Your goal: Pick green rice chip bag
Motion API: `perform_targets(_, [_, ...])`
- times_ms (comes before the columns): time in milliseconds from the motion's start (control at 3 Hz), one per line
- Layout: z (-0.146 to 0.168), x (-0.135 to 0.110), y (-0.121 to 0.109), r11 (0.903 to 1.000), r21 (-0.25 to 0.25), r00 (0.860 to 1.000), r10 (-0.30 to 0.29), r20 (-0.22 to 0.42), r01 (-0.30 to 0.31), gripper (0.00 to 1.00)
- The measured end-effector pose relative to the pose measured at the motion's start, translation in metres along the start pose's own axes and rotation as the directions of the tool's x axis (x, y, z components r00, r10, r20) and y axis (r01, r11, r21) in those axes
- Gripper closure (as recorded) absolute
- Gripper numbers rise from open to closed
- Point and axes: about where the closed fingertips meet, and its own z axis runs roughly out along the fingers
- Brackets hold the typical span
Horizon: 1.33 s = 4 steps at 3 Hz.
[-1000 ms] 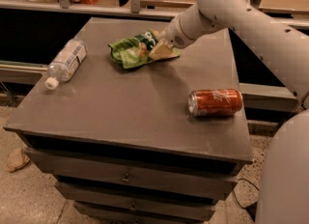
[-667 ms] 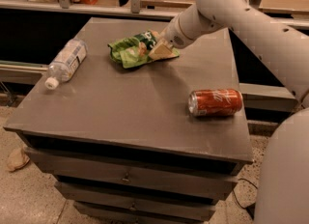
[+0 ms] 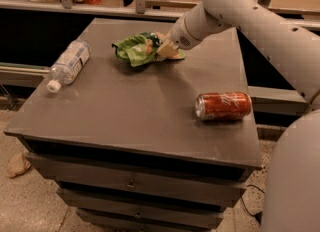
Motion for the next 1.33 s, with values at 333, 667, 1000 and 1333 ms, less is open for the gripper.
perform_targets(333, [-0.010,-0.004,0.004,0.9986,-0.046,0.998,-0.023,0.054,0.026,1.00])
perform_targets(667, [-0.035,-0.012,0.012,0.9844,-0.141,0.982,-0.080,0.174,0.105,1.00])
perform_targets(1000, [-0.056,-0.015,0.020,0.9643,-0.197,0.955,-0.119,0.273,0.177,1.00])
perform_targets(1333, [-0.075,-0.018,0.022,0.9659,-0.194,0.947,-0.108,0.303,0.172,1.00])
